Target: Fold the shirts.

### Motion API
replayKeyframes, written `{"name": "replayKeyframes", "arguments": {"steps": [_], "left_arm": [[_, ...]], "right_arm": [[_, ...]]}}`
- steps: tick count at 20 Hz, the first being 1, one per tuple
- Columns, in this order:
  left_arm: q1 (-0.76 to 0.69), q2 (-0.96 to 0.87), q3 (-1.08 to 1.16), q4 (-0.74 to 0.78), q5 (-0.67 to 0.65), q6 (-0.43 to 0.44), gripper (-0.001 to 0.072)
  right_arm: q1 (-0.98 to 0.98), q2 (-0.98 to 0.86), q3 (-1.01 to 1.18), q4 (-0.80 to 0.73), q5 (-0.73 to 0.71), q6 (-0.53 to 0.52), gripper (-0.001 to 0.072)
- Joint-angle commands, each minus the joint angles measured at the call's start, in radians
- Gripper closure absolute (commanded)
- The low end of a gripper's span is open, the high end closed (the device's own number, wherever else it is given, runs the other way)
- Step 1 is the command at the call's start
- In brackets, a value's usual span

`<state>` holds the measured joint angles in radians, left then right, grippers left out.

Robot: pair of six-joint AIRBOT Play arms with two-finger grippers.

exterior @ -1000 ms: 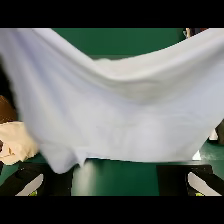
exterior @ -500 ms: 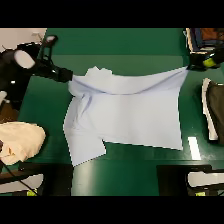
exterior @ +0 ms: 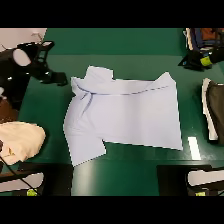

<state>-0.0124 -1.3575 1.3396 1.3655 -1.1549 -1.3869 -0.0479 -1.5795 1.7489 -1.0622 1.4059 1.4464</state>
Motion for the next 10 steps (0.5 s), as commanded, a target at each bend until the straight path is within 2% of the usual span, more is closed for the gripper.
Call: {"name": "replayKeyframes", "arguments": {"steps": [1, 6, 10], "left_arm": [[0.09, 0.117, -0.15, 0.003, -0.135, -0.001, 0.0102], [0.116, 0.248, -0.527, -0.16, -0.09, 0.009, 0.0102], [0.116, 0.253, -0.655, -0.263, -0.041, 0.034, 0.0103]], "right_arm": [[-0.043, 0.161, -0.195, 0.024, 0.032, -0.032, 0.0298], [-0.031, 0.381, -0.478, 0.023, -0.039, -0.034, 0.03], [-0.025, 0.49, -0.591, 0.024, -0.071, -0.034, 0.0301]]}}
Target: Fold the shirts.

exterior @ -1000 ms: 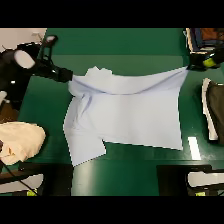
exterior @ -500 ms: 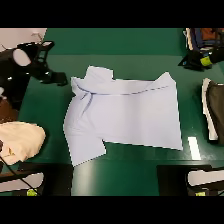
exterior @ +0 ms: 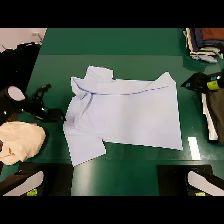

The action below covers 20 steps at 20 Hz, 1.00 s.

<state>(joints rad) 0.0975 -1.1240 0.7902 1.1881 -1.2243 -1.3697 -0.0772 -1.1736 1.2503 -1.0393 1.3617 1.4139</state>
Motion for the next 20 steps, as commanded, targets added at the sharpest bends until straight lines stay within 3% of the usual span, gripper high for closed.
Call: {"name": "replayKeyframes", "arguments": {"steps": [1, 12, 14, 16, 20], "left_arm": [[0.006, 0.02, -0.121, -0.088, 0.039, 0.016, 0.0102], [0.006, 0.02, -0.2, -0.158, 0.133, 0.016, 0.0106], [0.006, 0.02, -0.2, -0.179, 0.131, 0.029, 0.0497], [0.006, 0.02, -0.2, -0.183, 0.131, 0.043, 0.0677], [0.006, 0.089, -0.18, -0.179, 0.132, 0.042, 0.0686]], "right_arm": [[0.005, 0.103, -0.108, 0.002, -0.026, -0.002, 0.0301], [0.004, 0.164, -0.119, 0.0, -0.01, -0.001, 0.0301], [-0.007, 0.164, -0.119, -0.003, 0.017, -0.001, 0.0301], [-0.039, 0.164, -0.119, -0.004, 0.061, -0.001, 0.0301], [-0.184, 0.188, -0.224, -0.024, 0.132, -0.001, 0.0301]]}}
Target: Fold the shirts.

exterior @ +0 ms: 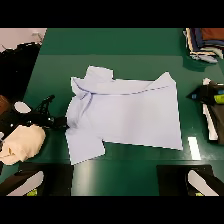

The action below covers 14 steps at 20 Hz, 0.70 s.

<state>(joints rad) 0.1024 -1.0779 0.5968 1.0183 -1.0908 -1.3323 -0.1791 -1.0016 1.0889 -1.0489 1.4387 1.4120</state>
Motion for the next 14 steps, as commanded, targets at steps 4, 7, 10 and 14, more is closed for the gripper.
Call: {"name": "replayKeyframes", "arguments": {"steps": [4, 7, 10, 14], "left_arm": [[0.001, 0.149, 0.045, -0.009, -0.001, 0.005, 0.0685], [0.001, 0.162, 0.047, -0.01, -0.002, 0.005, 0.0685], [0.001, 0.162, 0.047, -0.011, -0.001, 0.005, 0.0685], [0.001, 0.162, 0.047, -0.011, -0.001, 0.005, 0.0685]], "right_arm": [[-0.226, 0.101, -0.349, -0.238, 0.058, 0.0, 0.0257], [-0.3, 0.1, -0.537, -0.225, 0.045, -0.006, 0.025], [-0.301, 0.045, -0.637, -0.214, 0.023, -0.02, 0.0265], [-0.301, -0.011, -0.665, -0.106, -0.032, -0.051, 0.0284]]}}
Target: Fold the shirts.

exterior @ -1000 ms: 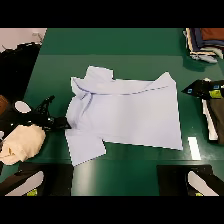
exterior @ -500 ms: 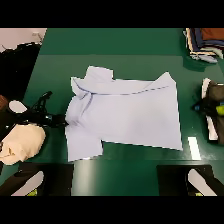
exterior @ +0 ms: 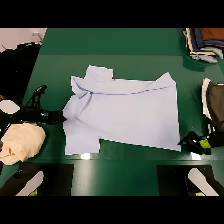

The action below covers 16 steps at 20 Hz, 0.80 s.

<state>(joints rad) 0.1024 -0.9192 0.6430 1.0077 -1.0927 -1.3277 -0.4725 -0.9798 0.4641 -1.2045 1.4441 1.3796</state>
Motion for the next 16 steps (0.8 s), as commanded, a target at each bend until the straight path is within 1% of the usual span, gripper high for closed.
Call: {"name": "replayKeyframes", "arguments": {"steps": [1, 2, 4, 5, 6, 7, 9, 11, 14, 16], "left_arm": [[0.001, 0.003, 0.001, 0.0, 0.002, 0.0, 0.0685], [0.001, 0.003, 0.001, -0.001, 0.003, -0.001, 0.0685], [0.001, 0.003, 0.001, 0.0, 0.004, -0.004, 0.0685], [0.001, 0.003, 0.001, -0.002, 0.002, -0.007, 0.0685], [0.001, 0.003, 0.001, -0.007, 0.0, -0.009, 0.0685], [0.001, 0.004, 0.001, -0.014, 0.0, -0.009, 0.0685], [0.001, 0.005, 0.035, -0.02, -0.028, -0.011, 0.0686], [0.001, 0.006, 0.142, -0.019, -0.081, -0.011, 0.0686], [0.001, 0.006, 0.431, -0.019, -0.133, -0.034, 0.0686], [0.001, 0.006, 0.673, -0.017, -0.156, -0.047, 0.0686]], "right_arm": [[-0.007, -0.042, -0.037, 0.06, -0.045, -0.02, 0.0335], [-0.007, -0.048, -0.037, 0.065, -0.046, -0.021, 0.0411], [-0.007, -0.062, -0.038, 0.077, -0.042, -0.047, 0.0416], [-0.007, -0.068, -0.038, 0.09, -0.032, -0.065, 0.0494], [-0.007, -0.074, -0.038, 0.115, -0.023, -0.101, 0.062], [-0.007, -0.072, -0.038, 0.155, -0.023, -0.138, 0.0695], [-0.007, -0.031, -0.014, 0.223, -0.03, -0.156, 0.0696], [-0.007, 0.053, 0.072, 0.286, -0.024, -0.156, 0.0696], [0.008, 0.178, 0.314, 0.433, -0.024, -0.156, 0.0696], [0.061, 0.23, 0.531, 0.45, -0.065, -0.15, 0.0696]]}}
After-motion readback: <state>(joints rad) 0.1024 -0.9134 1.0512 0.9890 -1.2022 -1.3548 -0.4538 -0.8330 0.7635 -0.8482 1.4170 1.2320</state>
